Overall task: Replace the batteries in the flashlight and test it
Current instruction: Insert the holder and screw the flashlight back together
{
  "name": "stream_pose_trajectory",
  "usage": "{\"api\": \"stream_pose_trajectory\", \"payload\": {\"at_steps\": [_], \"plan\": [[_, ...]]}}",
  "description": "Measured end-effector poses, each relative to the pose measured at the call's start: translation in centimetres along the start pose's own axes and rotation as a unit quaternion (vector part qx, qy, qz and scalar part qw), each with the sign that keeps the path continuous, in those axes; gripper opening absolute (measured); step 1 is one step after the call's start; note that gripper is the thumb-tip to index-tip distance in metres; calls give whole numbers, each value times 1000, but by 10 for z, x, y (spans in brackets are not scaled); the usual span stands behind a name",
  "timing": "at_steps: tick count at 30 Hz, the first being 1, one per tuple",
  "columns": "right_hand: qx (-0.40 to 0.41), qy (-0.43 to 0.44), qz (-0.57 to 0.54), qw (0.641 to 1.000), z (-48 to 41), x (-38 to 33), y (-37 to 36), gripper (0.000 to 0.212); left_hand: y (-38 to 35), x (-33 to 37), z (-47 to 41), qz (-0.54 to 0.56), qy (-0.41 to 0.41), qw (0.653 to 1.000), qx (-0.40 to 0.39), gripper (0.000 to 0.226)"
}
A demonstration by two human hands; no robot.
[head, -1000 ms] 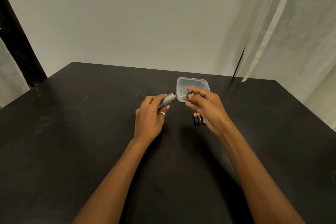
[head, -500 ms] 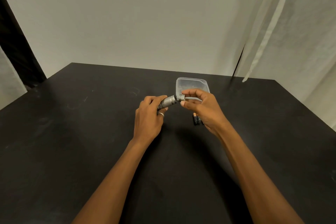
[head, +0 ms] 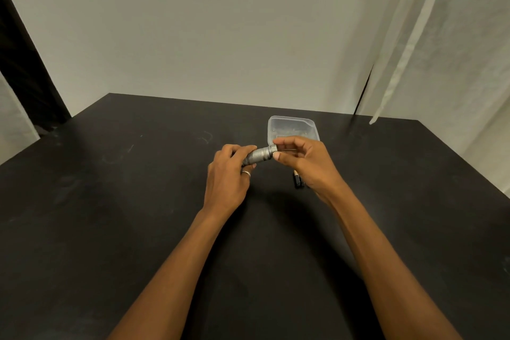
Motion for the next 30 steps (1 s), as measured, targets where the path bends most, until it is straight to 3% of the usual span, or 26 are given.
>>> {"api": "stream_pose_trajectory", "payload": {"at_steps": [24, 30], "plan": [[15, -16, 7, 1000, 3, 5, 1, 15, 4, 7, 2, 2, -28, 1000, 2, 47], [52, -39, 2, 998, 3, 9, 1, 24, 4, 8, 2, 2, -36, 999, 4, 46]]}}
Point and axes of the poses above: each hand's wrist, its own z-axis away from the middle knuckle, its own y-axis out of the back of the hand, x = y × z, the point moved 9 cm from there along -z, towards the middle knuckle, and after that the axes turned 15 degrees about -z, right-handed, at the moved point
